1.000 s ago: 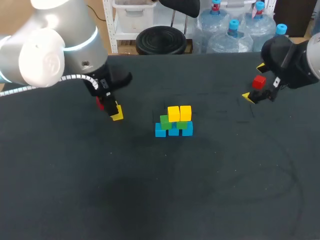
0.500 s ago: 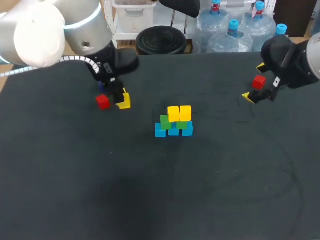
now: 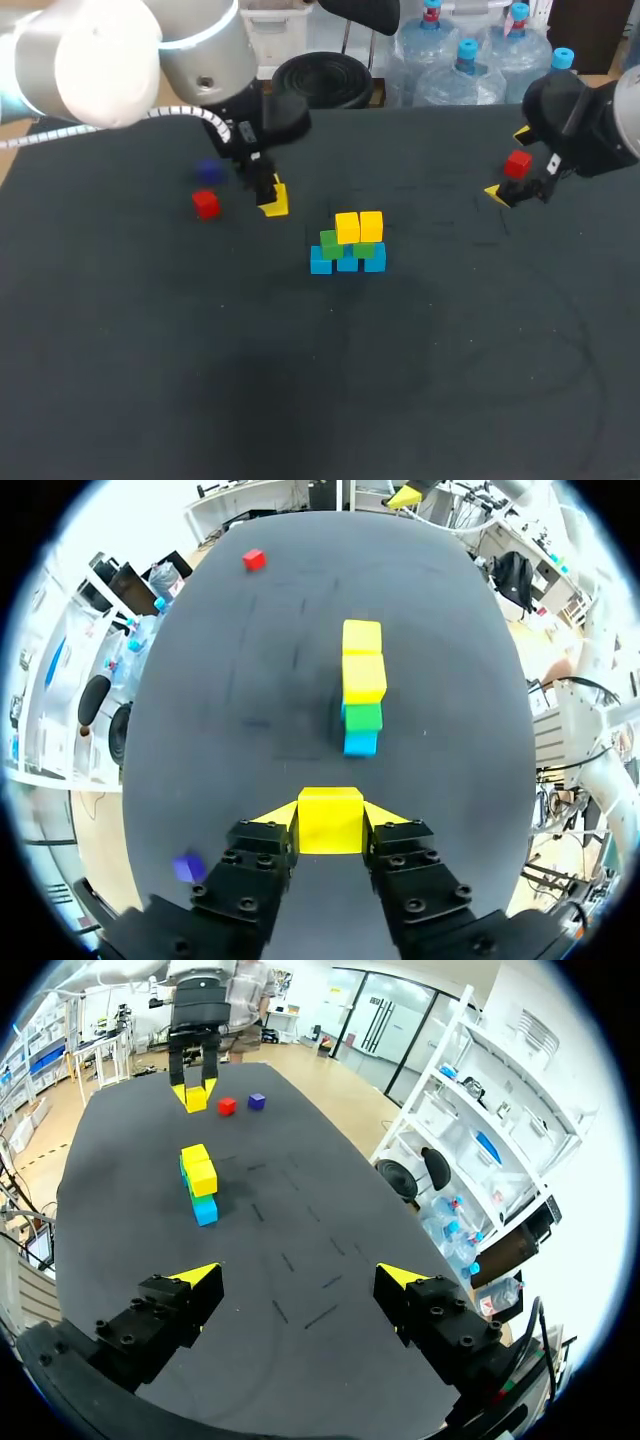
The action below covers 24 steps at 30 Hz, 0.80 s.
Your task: Place the blue cubes, place green cubes on the blue cubes, place the yellow cubes on the green cubes, then place the red cubes on the yellow cubes, and place purple cube on the red cubes.
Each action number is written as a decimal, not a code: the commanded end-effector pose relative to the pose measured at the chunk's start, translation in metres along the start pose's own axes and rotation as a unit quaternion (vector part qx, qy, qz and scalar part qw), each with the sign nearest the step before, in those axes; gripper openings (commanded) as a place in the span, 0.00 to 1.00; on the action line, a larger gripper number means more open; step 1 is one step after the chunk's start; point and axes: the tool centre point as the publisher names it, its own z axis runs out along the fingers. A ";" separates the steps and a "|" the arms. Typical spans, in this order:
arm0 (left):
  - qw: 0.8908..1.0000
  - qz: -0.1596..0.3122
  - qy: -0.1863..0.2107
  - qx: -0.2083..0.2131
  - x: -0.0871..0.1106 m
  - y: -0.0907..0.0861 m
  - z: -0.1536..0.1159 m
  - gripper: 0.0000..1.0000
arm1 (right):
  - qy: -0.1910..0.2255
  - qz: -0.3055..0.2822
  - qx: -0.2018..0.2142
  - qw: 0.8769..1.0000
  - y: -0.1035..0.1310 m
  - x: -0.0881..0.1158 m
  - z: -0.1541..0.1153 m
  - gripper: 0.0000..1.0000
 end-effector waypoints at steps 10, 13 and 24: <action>1.000 0.004 -0.007 -0.010 -0.028 -0.015 0.000 0.00 | 0.000 0.001 0.082 0.997 0.004 0.001 -0.001 1.00; 1.000 0.006 -0.007 -0.005 -0.032 -0.022 0.005 0.00 | 0.000 0.001 0.082 0.997 0.004 0.001 -0.001 1.00; 1.000 0.002 0.005 0.008 -0.034 -0.028 0.019 0.00 | 0.000 0.001 0.082 0.997 0.004 0.001 -0.001 1.00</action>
